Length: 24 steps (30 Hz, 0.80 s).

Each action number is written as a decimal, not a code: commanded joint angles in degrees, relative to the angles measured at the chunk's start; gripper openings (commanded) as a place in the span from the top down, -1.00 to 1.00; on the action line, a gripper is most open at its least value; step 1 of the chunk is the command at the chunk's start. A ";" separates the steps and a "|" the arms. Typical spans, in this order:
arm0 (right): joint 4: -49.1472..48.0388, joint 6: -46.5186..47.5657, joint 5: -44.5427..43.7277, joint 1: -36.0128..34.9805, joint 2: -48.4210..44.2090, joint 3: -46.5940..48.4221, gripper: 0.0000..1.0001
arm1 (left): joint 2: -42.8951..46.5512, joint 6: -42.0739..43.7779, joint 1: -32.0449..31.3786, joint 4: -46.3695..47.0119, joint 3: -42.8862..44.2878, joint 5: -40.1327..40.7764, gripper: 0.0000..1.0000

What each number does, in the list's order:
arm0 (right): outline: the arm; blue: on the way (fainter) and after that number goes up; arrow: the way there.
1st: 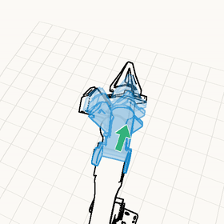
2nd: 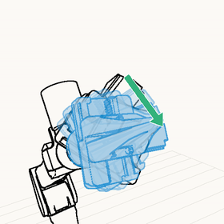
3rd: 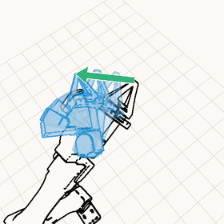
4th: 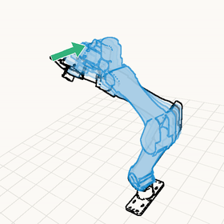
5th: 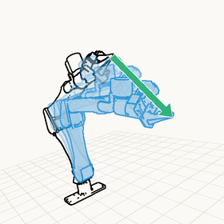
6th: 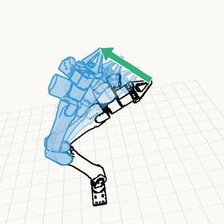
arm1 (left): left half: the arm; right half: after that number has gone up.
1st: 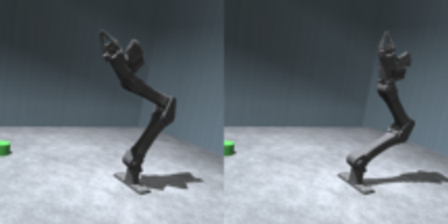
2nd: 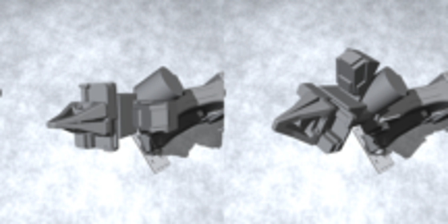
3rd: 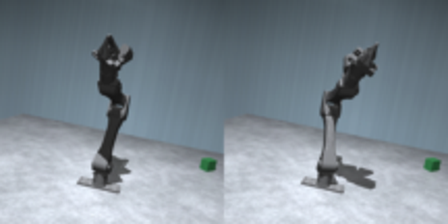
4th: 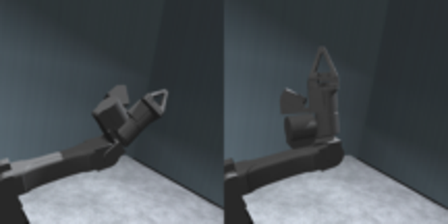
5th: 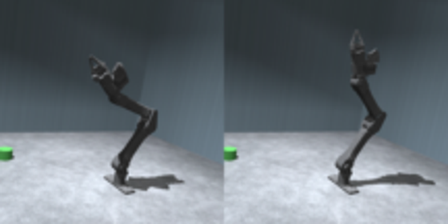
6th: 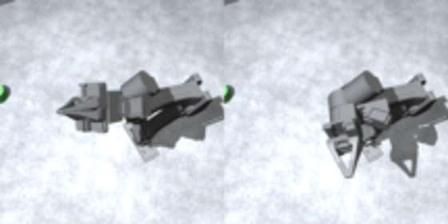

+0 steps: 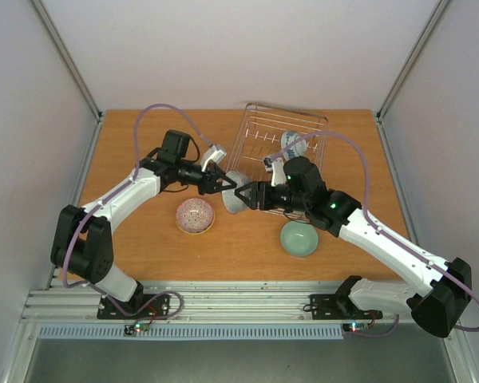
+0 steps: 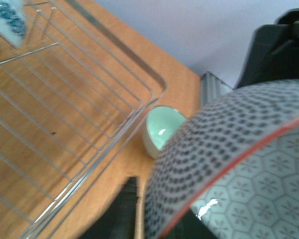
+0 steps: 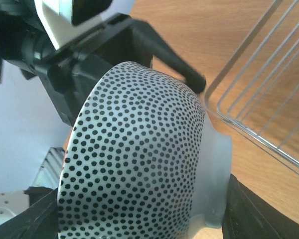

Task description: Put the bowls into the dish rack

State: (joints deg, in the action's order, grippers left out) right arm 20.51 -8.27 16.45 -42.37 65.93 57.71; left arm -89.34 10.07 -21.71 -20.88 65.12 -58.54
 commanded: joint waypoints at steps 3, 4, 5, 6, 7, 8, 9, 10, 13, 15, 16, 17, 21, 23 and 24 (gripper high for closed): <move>6.80 6.28 -12.05 1.60 4.20 8.04 0.97 | 3.16 -4.12 0.71 4.87 -0.86 19.37 -0.25; 7.92 7.12 -13.78 2.08 5.61 9.62 0.97 | 3.83 -4.17 0.71 5.19 -1.29 21.83 -0.29; 8.88 8.35 -15.71 2.23 7.15 11.19 0.97 | 4.15 -4.01 0.68 5.16 -1.38 24.87 -0.31; 10.76 10.27 -19.15 2.48 9.12 13.94 0.97 | 4.46 -3.89 0.65 5.05 -1.35 27.00 -0.32; 12.43 11.38 -22.30 2.56 11.16 16.41 0.97 | 4.66 -3.77 0.71 4.99 -1.32 28.88 -0.32; 14.17 12.25 -25.54 2.63 13.61 18.90 0.97 | 4.89 -3.59 0.65 4.86 -1.31 30.34 -0.33; 15.60 13.14 -28.64 2.77 15.98 21.47 0.97 | 5.08 -3.48 0.70 4.85 -1.33 31.43 -0.33; 16.64 14.10 -31.33 2.81 18.10 23.62 0.97 | 5.17 -3.40 0.71 4.71 -1.24 32.13 -0.33; 17.84 16.02 -35.52 3.55 24.93 29.65 0.97 | 5.37 -2.79 0.71 4.46 -1.38 33.02 -0.34; 19.12 17.08 -38.51 3.56 29.13 33.67 0.97 | 5.35 -2.48 0.66 4.46 -1.53 33.12 -0.34; 19.76 17.45 -40.19 3.57 31.10 35.70 0.97 | 5.39 -2.43 0.66 4.41 -1.57 33.06 -0.34; 20.50 17.84 -42.20 3.57 33.14 37.68 0.97 | 5.28 -2.42 0.69 4.39 -1.58 33.06 -0.34; 21.67 19.20 -49.16 3.53 39.83 43.74 0.97 | 5.27 -2.25 0.68 4.28 -1.74 32.51 -0.34; 21.02 20.17 -50.78 3.57 42.27 45.91 0.97 | 5.32 -2.25 0.64 4.42 -1.92 32.21 -0.34; 20.89 20.55 -51.67 3.53 43.53 47.07 0.97 | 5.24 -2.24 0.63 4.50 -2.00 32.06 -0.34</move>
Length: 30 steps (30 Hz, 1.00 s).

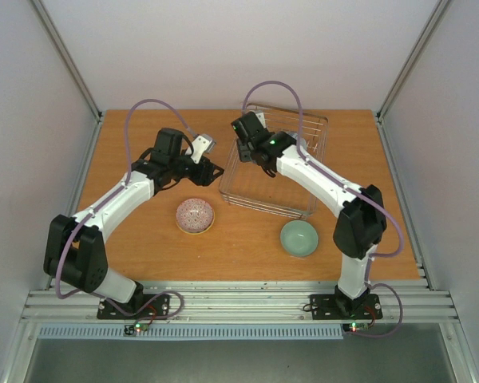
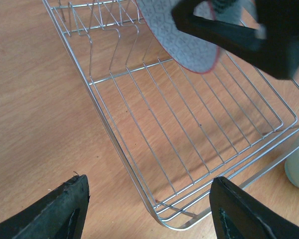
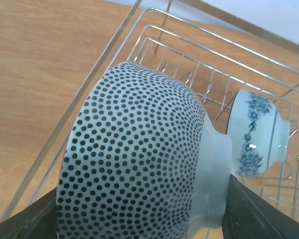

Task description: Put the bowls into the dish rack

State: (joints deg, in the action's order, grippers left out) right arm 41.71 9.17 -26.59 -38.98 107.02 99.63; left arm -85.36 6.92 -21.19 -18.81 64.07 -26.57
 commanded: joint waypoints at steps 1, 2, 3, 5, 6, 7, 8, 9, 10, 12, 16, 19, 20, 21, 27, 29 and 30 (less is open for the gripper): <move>-0.21 3.63 -9.79 0.13 3.65 6.33 0.97 | 1.26 0.97 0.13 2.46 -0.97 -0.14 -0.34; -0.04 4.04 -10.80 0.16 4.99 7.80 0.97 | 1.21 0.99 0.16 2.36 -0.97 -0.15 -0.34; 0.13 4.42 -11.97 0.14 6.26 9.06 0.97 | 1.10 1.04 0.14 2.35 -0.97 -0.06 -0.34; -0.14 5.41 -14.14 0.18 8.50 10.68 0.97 | 1.16 1.21 0.18 2.29 -1.03 0.02 -0.34; -0.33 5.88 -15.33 0.14 9.55 11.37 0.97 | 1.06 1.24 0.13 2.31 -1.05 -0.10 -0.34; -0.86 6.50 -16.39 0.18 10.47 11.85 0.97 | 1.00 1.32 0.18 2.36 -1.01 -0.25 -0.34; -1.53 7.15 -17.35 0.14 11.34 12.35 0.97 | 0.97 1.34 0.18 2.37 -1.05 -0.41 -0.34; -1.92 7.78 -18.15 0.13 12.28 13.09 0.97 | 0.83 1.27 0.18 2.38 -1.06 -0.56 -0.34; -1.86 8.25 -18.87 0.13 13.74 14.02 0.97 | 0.74 1.26 0.14 2.35 -1.06 -0.66 -0.34; -1.49 9.07 -21.28 0.13 15.97 15.91 0.97 | 0.64 1.33 0.17 2.31 -1.06 -0.69 -0.34; -2.46 10.40 -22.74 0.33 19.01 18.04 0.97 | 0.46 1.31 0.17 2.42 -1.14 -0.76 -0.34; -2.56 10.87 -23.40 0.44 20.93 19.74 0.97 | 0.23 1.26 0.16 2.38 -1.14 -0.94 -0.34; -2.56 11.13 -23.90 0.46 21.46 20.19 0.97 | 0.22 1.30 0.18 2.36 -1.19 -0.94 -0.34; -2.64 11.38 -24.22 0.48 21.90 20.57 0.97 | 0.22 1.34 0.18 2.35 -1.23 -0.87 -0.34; -2.87 12.08 -25.18 0.99 23.82 21.79 0.97 | -0.07 1.39 0.18 2.46 -1.31 -1.20 -0.34; -2.93 12.26 -26.33 1.01 24.27 22.16 0.97 | -0.17 1.43 0.16 2.45 -1.31 -1.23 -0.34; -3.06 12.25 -26.70 1.01 24.24 22.04 0.97 | -0.23 1.39 0.16 2.49 -1.32 -1.14 -0.34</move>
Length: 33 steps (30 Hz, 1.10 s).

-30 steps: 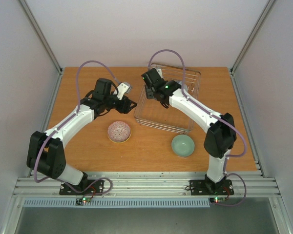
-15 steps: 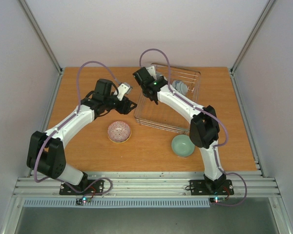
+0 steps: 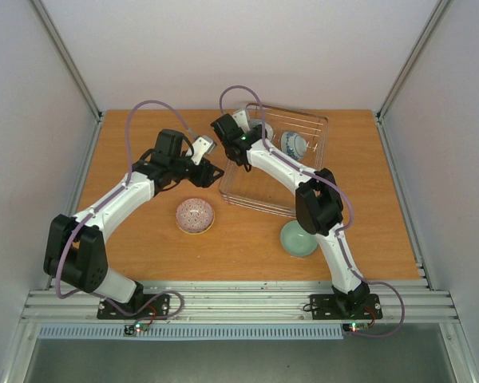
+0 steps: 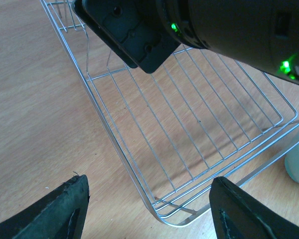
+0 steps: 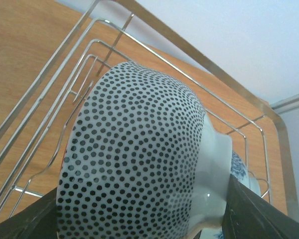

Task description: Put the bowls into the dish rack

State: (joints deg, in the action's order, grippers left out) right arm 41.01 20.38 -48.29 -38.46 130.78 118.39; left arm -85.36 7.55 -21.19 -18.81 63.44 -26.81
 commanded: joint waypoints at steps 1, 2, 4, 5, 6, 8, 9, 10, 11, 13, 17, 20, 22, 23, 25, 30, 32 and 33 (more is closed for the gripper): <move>-2.69 1.18 -5.09 0.49 0.47 3.17 0.97 | -0.25 0.77 0.14 2.51 -0.73 -0.88 -0.34; -3.09 1.46 -5.20 0.57 0.61 3.24 0.97 | -0.24 0.79 0.18 2.47 -0.71 -0.88 -0.34; -2.87 1.74 -4.79 0.85 1.63 4.60 0.97 | -0.43 0.80 0.14 2.46 -0.69 -1.00 -0.34; -2.11 1.62 -4.54 0.96 2.32 5.71 0.97 | -0.47 0.80 0.17 2.48 -0.69 -1.11 -0.34; -1.37 1.52 -4.34 1.16 3.27 6.93 0.97 | -0.44 0.80 0.18 2.48 -0.71 -1.16 -0.34; 1.00 0.78 -3.84 1.50 4.94 9.47 0.97 | -0.47 0.84 0.18 2.53 -0.69 -1.08 -0.34; 1.90 0.31 -3.22 1.73 5.65 10.57 0.97 | -0.47 0.88 0.18 2.47 -0.73 -1.01 -0.34; 2.53 -0.10 -2.69 1.94 6.17 11.33 0.97 | -0.36 0.93 0.13 2.38 -0.69 -1.02 -0.34; 3.10 -0.47 -2.27 2.12 6.65 11.91 0.97 | -0.33 1.01 0.11 2.38 -0.69 -0.97 -0.34; 4.34 -1.58 -1.78 2.39 7.33 12.68 0.97 | -0.34 1.13 0.18 2.41 -0.73 -0.97 -0.34; 5.98 -3.31 -0.61 2.68 7.51 11.91 0.97 | -0.52 1.20 0.12 2.38 -0.77 -1.01 -0.34; 5.99 -4.25 0.99 2.67 7.13 10.82 0.97 | -0.89 1.19 0.18 2.40 -0.69 -1.24 -0.34; 6.11 -4.76 1.68 2.71 7.39 10.62 0.96 | -1.05 1.23 0.10 2.43 -0.67 -1.26 -0.34; 6.15 -4.86 1.87 2.66 7.69 10.68 0.90 | -1.12 1.24 0.17 2.40 -0.61 -1.32 -0.34; 6.43 -5.00 2.18 2.62 8.10 11.00 0.66 | -1.04 1.26 0.18 2.29 -0.60 -1.34 -0.34; 6.24 -4.94 3.45 2.65 7.86 10.43 -0.21 | -1.03 1.26 0.15 2.28 -0.60 -1.39 -0.34; 5.02 -4.43 3.69 2.64 6.66 8.93 -0.37 | -1.19 1.27 0.17 2.21 -0.52 -1.37 -0.34; 4.25 -4.12 3.96 2.62 5.63 7.96 -0.43 | -1.27 1.31 0.18 2.16 -0.43 -1.37 -0.34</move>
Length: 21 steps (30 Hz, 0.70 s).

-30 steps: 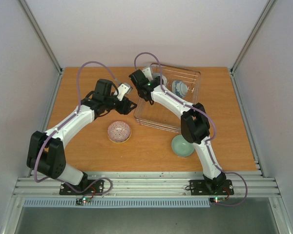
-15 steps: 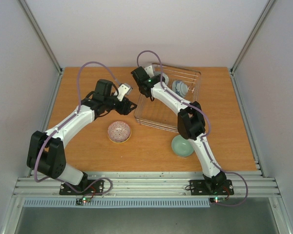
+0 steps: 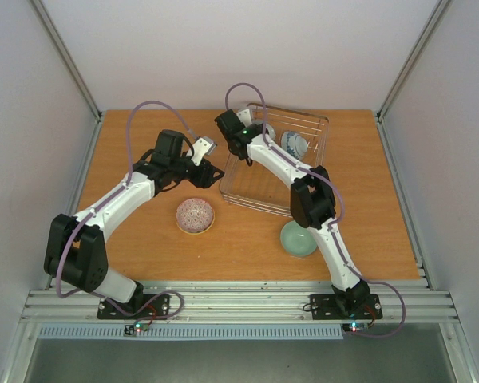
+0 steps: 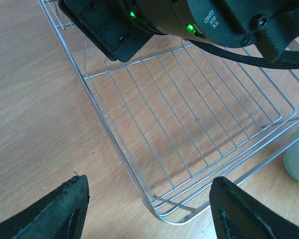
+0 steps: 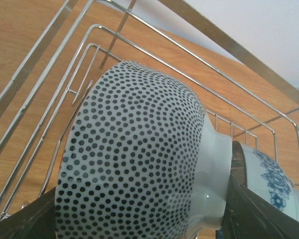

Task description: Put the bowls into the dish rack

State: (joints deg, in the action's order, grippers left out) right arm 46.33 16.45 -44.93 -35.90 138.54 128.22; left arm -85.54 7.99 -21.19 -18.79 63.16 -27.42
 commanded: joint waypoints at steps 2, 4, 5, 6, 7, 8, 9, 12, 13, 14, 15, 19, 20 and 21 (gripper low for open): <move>-2.88 0.47 1.63 0.10 -4.16 -4.23 -0.60 | -1.21 0.94 0.18 2.09 -0.14 -0.79 -0.33; -4.15 0.93 2.74 0.06 -5.95 -6.24 -0.73 | -1.30 0.96 0.17 2.14 -0.16 -0.99 -0.33; -4.83 1.07 3.28 0.08 -6.87 -7.11 -0.77 | -1.43 0.93 0.18 2.09 -0.14 -1.20 -0.33; -5.45 1.19 3.69 0.05 -7.74 -8.13 -0.79 | -1.44 0.83 0.17 2.16 -0.06 -1.29 -0.33; -6.06 1.29 4.17 0.05 -8.71 -9.20 -0.82 | -1.49 0.81 0.16 2.14 -0.07 -1.36 -0.33; -6.52 1.43 4.53 0.09 -9.71 -10.09 -0.84 | -1.53 0.80 0.16 2.16 -0.05 -1.47 -0.33; -6.97 1.54 4.84 0.05 -10.73 -11.14 -0.87 | -1.56 0.80 0.14 2.05 -0.05 -1.49 -0.33; -8.46 1.65 5.43 -0.01 -14.45 -14.44 -0.90 | -1.51 0.89 0.17 2.06 -0.07 -1.50 -0.33; -9.15 1.66 5.61 -0.04 -15.94 -15.84 -0.91 | -1.41 0.89 0.17 2.01 -0.05 -1.44 -0.33; -9.94 1.61 6.02 -0.10 -17.98 -17.77 -0.92 | -1.35 0.89 0.16 2.03 -0.13 -1.34 -0.33; -10.94 1.53 6.79 -0.21 -20.17 -19.79 -0.92 | -1.29 0.90 0.18 2.06 -0.16 -1.28 -0.33; -12.35 -1.14 11.17 -0.29 -30.00 -30.22 -0.92 | -1.31 1.05 0.14 2.08 -0.16 -0.87 -0.33; -12.01 -1.99 12.48 -0.31 -32.40 -32.63 -0.91 | -1.42 1.06 0.13 2.01 -0.08 -0.80 -0.33; -11.33 -3.27 13.49 -0.30 -34.65 -34.79 -0.90 | -1.58 1.06 0.18 1.95 -0.05 -0.93 -0.33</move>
State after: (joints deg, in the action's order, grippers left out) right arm 35.97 17.23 -36.25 -35.99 112.22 99.77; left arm -86.52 8.19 -21.19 -18.79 63.16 -28.03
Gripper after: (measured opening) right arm 0.957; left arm 0.664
